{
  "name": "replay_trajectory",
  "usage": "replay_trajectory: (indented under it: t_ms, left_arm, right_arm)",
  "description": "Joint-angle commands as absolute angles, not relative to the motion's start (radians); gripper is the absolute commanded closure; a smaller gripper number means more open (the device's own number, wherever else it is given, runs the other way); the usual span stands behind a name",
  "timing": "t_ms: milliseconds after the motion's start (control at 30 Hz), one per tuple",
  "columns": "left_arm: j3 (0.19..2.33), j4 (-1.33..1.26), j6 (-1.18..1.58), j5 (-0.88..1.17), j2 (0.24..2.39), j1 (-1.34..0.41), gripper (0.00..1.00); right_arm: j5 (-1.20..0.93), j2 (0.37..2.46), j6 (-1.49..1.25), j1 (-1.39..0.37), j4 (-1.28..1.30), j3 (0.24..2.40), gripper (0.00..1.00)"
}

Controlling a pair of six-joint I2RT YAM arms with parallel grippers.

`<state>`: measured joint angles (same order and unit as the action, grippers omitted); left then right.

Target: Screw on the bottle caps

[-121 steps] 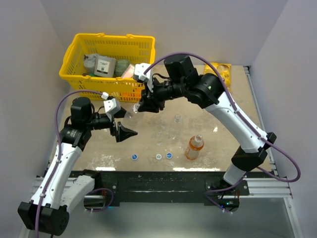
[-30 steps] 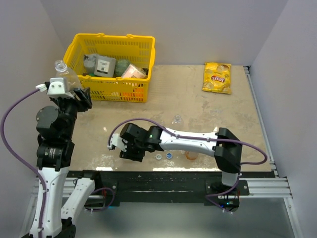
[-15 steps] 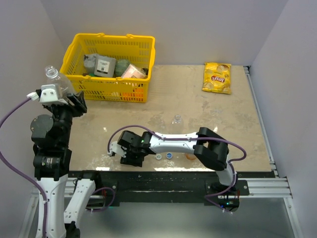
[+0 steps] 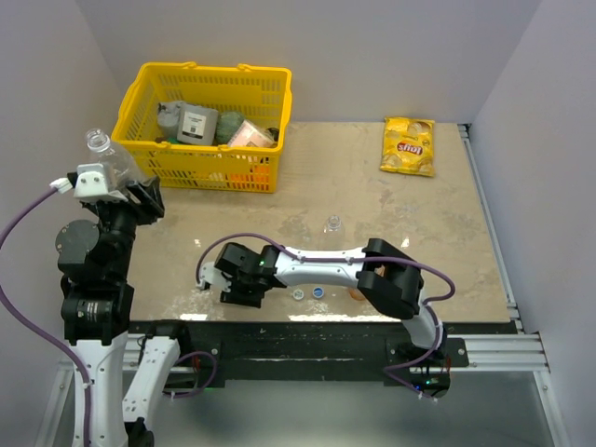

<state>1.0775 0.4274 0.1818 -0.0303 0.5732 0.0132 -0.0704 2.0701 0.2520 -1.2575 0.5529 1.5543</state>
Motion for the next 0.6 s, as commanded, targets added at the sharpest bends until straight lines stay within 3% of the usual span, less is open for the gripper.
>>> replay_trajectory:
  t_ms: [0, 567]
  left_arm:
    - [1.088, 0.416, 0.204, -0.006, 0.566, 0.025, 1.00]
    - [1.062, 0.408, 0.207, 0.018, 0.565, 0.028, 1.00]
  right_arm:
    - [-0.057, 2.089, 0.259, -1.233, 0.548, 1.624, 0.57]
    - [-0.083, 2.161, 0.255, -1.223, 0.549, 1.689, 0.56]
